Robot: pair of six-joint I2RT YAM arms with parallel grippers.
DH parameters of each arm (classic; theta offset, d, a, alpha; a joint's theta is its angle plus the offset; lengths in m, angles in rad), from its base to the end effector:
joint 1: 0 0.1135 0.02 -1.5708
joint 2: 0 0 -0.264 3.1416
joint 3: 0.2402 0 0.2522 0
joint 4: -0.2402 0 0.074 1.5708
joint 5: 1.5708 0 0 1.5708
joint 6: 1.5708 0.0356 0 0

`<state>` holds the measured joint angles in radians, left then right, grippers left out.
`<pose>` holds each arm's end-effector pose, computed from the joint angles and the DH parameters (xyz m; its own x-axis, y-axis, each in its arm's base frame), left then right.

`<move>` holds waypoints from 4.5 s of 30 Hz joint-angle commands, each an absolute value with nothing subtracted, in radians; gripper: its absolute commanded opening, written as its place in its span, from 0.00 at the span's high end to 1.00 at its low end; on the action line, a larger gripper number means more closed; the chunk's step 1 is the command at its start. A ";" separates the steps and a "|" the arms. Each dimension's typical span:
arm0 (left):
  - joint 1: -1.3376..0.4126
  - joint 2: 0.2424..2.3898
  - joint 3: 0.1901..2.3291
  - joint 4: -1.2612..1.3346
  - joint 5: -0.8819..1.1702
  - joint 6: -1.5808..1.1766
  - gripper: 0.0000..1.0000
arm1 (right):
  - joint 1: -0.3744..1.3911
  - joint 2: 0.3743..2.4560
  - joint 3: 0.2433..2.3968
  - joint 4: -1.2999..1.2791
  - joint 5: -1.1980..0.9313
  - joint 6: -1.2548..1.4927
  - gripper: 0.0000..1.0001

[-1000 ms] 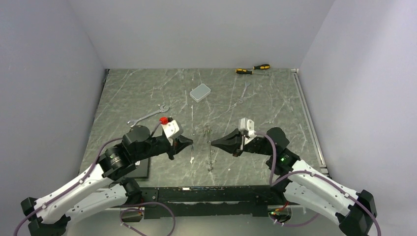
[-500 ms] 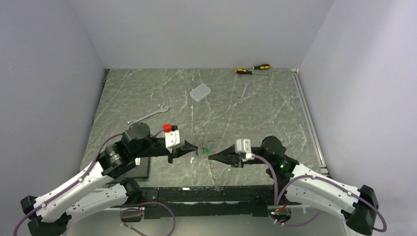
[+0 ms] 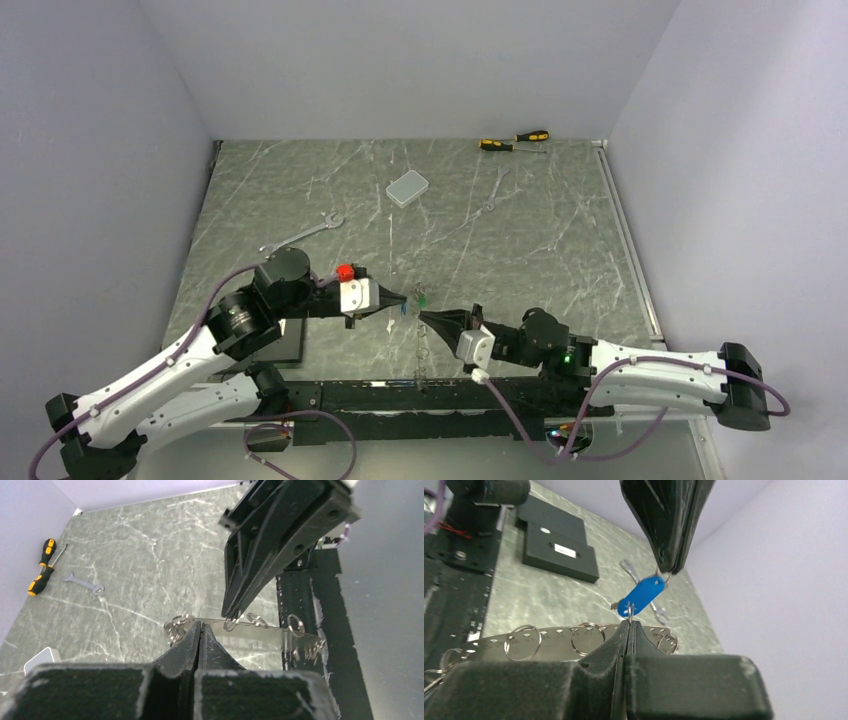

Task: Put the keys on the keyring

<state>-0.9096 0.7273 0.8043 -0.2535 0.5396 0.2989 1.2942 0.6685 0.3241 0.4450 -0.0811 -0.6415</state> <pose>0.0871 -0.1417 0.3493 0.1878 0.1700 -0.9674 0.9757 0.0811 0.2037 0.0444 0.1668 0.2619 0.6089 -0.0391 -0.7923 -0.7694 0.2138 -0.6019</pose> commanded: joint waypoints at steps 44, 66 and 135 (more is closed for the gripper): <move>-0.913 0.707 0.706 -0.264 0.774 0.634 1.00 | 1.268 0.719 0.350 0.582 -0.241 -0.626 1.00; -0.914 0.727 0.697 -0.260 0.829 0.659 1.00 | 1.242 0.738 0.363 0.588 -0.309 -0.577 1.00; -0.913 0.684 0.680 -0.270 0.823 0.687 1.00 | 1.167 0.684 0.326 0.649 -0.370 -0.501 1.00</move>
